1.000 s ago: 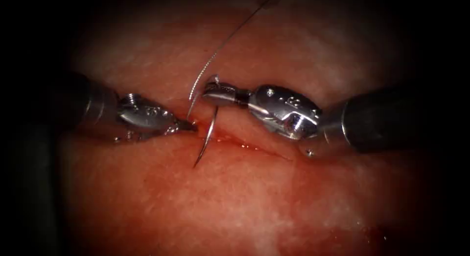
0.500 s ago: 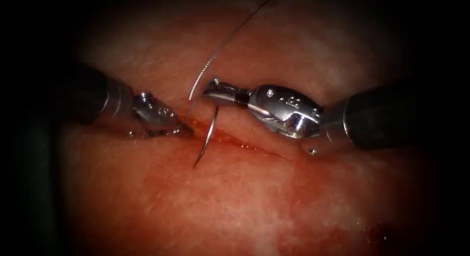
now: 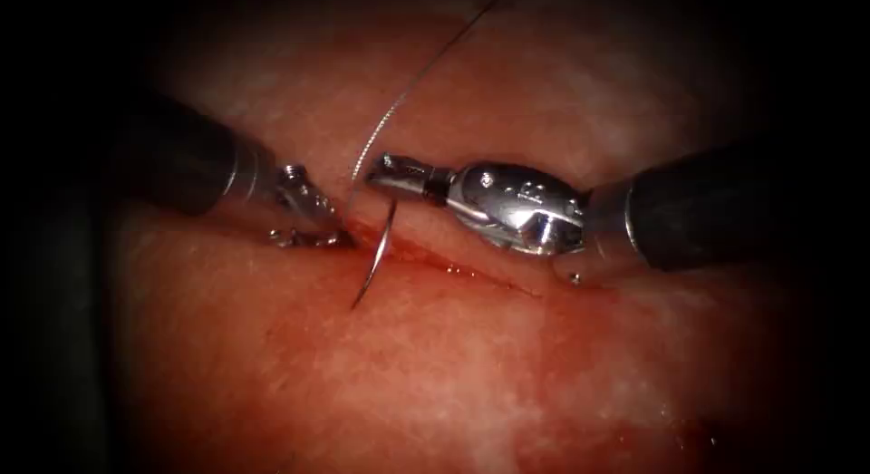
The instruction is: Wound Closure
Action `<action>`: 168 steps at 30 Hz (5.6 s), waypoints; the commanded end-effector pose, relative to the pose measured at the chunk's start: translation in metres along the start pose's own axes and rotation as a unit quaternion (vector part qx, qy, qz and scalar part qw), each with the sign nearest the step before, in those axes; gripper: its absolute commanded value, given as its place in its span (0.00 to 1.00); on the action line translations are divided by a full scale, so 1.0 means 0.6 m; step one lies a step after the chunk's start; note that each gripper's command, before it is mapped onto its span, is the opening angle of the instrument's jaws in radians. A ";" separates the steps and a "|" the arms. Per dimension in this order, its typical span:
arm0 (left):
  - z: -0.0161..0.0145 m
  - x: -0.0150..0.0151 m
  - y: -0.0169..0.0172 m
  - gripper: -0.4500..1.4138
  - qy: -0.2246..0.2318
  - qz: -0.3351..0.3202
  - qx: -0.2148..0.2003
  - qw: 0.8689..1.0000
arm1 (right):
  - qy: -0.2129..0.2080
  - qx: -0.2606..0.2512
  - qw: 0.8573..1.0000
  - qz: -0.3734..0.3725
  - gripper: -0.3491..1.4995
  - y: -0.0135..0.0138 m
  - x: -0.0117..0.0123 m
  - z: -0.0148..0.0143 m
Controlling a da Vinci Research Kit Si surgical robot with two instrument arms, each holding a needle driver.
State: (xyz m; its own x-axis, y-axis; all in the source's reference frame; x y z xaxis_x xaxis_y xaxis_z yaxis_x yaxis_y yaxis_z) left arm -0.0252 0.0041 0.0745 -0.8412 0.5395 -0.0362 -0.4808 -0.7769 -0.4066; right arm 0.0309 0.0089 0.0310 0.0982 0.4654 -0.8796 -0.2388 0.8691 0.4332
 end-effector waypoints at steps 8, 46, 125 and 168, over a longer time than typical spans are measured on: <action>0.0040 -0.0014 0.0031 0.09 -0.101 -0.004 -0.007 0.995 | -0.006 -0.004 1.000 -0.030 0.00 0.0012 -0.0029 0.0014; -0.0134 -0.0017 0.0138 0.19 -0.051 -0.004 -0.074 0.996 | -0.062 -0.022 0.961 -0.268 0.00 0.0018 -0.0100 0.0082; -0.0120 -0.0076 0.0140 0.00 0.050 -0.017 -0.061 0.997 | -0.005 -0.037 0.989 -0.145 0.00 0.0008 -0.0057 0.0089; -0.0098 -0.0076 0.0105 0.00 0.073 -0.032 -0.046 0.996 | 0.011 -0.049 0.999 -0.021 0.00 0.0020 -0.0037 0.0090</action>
State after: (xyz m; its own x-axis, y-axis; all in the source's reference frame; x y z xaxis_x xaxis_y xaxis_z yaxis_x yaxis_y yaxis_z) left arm -0.0224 -0.0001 0.0663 -0.7603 0.6345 -0.1391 -0.5043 -0.7115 -0.4894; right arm 0.0349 0.0110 0.0340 0.0861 0.4276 -0.8998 -0.3310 0.8642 0.3790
